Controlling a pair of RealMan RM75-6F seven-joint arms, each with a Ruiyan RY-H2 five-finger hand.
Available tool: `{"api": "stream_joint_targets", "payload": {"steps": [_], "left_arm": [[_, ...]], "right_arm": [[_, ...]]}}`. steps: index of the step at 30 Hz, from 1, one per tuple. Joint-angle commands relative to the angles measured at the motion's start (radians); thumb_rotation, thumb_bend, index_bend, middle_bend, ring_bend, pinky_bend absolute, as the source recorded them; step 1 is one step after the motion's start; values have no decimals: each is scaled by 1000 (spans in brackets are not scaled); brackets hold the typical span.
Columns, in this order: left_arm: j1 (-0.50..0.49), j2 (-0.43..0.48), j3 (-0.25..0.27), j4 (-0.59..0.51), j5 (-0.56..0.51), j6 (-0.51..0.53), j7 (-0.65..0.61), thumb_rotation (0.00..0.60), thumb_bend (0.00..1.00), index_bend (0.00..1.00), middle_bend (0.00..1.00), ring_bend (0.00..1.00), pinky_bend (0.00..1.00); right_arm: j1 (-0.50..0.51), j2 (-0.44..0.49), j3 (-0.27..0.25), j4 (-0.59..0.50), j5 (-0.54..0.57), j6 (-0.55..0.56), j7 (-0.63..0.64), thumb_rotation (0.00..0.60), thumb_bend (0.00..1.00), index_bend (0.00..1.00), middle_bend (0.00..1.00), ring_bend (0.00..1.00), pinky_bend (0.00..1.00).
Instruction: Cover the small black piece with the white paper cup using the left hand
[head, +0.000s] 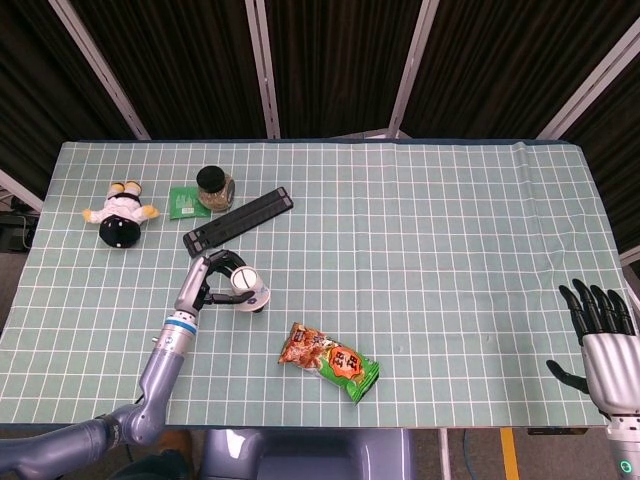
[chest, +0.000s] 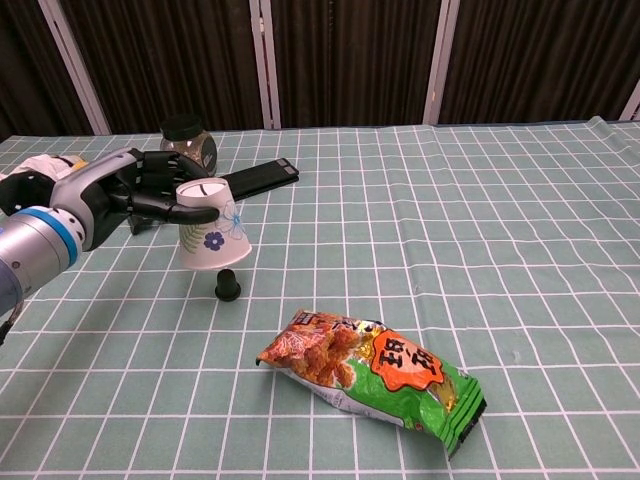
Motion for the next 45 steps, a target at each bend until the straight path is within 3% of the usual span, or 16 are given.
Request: {"api": "stream_joint_targets", "payload": {"steps": [1,12,16,20,24,32,37,39,42,45], "left_arm": [[-6,-18,7,25,-2,5,11,600,13,508,427,382,411],[-11,-58,20,85,1,-5,-6,600,14,508,426,380,407],[-15,-69,32,106,8,-15,-2,600,13,494,362,287,263],[-15,-48,54,99,22,-54,-20,600,13,265,135,36,33],[0,-13,65,71,50,-40,-37,600,13,22,0,0,0],[66,144,107,-76,216,128,-19,600,12,0,0,0,0],[125,275,140,-174,321,274,130,600,12,0,0,0,0],[178,384,188,-242,356,329,305,600,13,0,0,0,0],[254,512,239,-366,339,382,514,600,13,0,0,0,0],[300,572,261,-434,329,430,606,600,13,0,0,0,0]], "right_arm": [[0,0,0,0,-1,0,1,600,0,0,0,0,0],[4,4,-2,-2,-5,-6,12,600,0,0,0,0,0],[5,4,-2,-1,-1,-8,12,600,0,0,0,0,0],[5,5,-4,-2,0,-13,18,600,0,0,0,0,0],[4,5,-6,-4,-7,-8,17,600,0,0,0,0,0],[-1,10,-14,-12,-33,5,24,600,0,0,0,0,0],[-7,12,-21,-16,-60,20,25,600,0,0,0,0,0],[-10,14,-25,-20,-76,30,31,600,0,0,0,0,0],[-13,16,-27,-23,-92,40,36,600,0,0,0,0,0],[-14,19,-27,-26,-100,47,39,600,0,0,0,0,0]]}}
